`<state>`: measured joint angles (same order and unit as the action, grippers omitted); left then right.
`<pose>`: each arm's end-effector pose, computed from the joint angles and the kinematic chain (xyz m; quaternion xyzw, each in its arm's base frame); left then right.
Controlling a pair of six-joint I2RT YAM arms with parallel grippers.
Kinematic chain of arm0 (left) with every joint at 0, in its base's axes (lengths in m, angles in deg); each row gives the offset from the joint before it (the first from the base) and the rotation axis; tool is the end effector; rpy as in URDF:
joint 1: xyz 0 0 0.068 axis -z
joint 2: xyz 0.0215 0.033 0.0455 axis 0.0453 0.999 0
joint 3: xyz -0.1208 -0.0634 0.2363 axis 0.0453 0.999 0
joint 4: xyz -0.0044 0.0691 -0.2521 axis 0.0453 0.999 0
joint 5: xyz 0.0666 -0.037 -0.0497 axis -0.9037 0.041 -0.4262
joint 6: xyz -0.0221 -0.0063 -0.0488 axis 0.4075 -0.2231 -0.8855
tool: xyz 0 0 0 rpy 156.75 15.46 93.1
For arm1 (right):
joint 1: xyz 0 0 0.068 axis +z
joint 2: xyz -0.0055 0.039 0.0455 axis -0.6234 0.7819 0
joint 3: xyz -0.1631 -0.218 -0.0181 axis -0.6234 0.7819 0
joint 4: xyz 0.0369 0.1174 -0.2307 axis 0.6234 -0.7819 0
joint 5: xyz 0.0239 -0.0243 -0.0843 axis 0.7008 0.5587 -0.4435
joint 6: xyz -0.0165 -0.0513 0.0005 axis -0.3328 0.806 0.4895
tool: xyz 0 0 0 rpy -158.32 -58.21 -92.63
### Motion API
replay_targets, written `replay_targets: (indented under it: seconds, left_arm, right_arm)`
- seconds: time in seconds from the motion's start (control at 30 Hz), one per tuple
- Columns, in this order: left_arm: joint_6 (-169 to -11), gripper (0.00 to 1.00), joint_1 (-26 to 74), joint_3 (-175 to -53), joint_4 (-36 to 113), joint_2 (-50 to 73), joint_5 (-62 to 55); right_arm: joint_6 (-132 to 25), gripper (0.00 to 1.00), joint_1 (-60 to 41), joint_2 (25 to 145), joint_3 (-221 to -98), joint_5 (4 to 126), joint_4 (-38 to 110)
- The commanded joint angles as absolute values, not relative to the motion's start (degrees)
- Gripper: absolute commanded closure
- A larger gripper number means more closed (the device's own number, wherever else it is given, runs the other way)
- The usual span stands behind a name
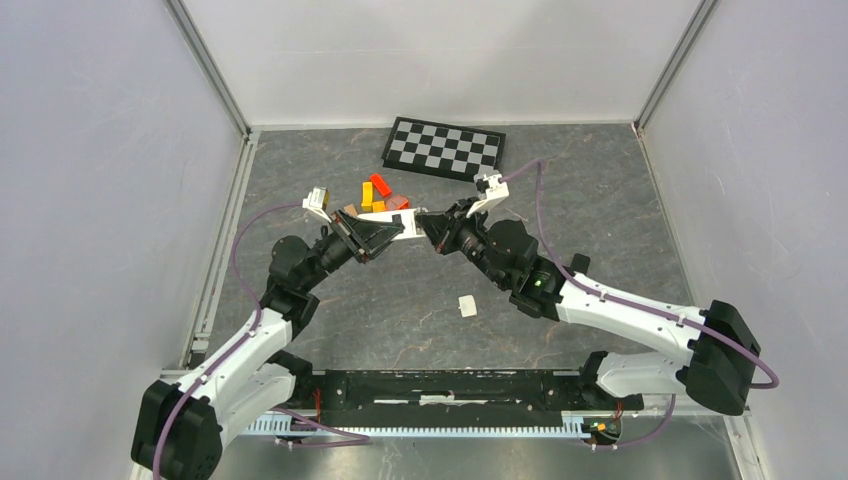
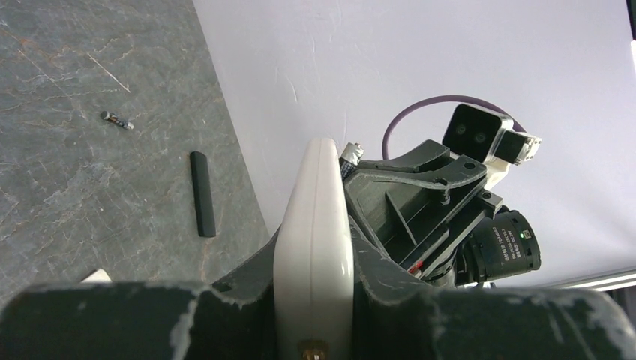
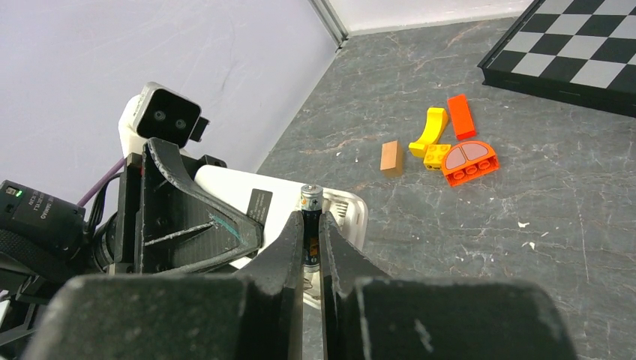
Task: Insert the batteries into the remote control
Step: Load the battery into the remote control.
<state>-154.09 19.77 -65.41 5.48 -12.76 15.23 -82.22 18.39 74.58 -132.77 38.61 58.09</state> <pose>0.1814 -0.0921 0.2735 -0.1287 0.6496 -0.6542 0.3654 0.1675 0.2372 0.3278 -0.0185 0.7071 0.4271 0.5632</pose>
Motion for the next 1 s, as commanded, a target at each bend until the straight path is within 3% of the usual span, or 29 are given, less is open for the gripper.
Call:
replay_targets:
  seconds: [0.0, 0.97]
  left_arm:
    - [-156.19, 0.98, 20.01, -65.7, -0.73, -13.07, 14.1]
    - [-150.45, 0.98, 20.07, -65.44, -16.43, -14.74, 13.25]
  right_arm:
    - [-82.48, 0.9, 19.09, 74.93, -135.19, 37.28, 57.0]
    - [-85.44, 0.94, 19.53, 75.03, -133.85, 44.94, 40.12]
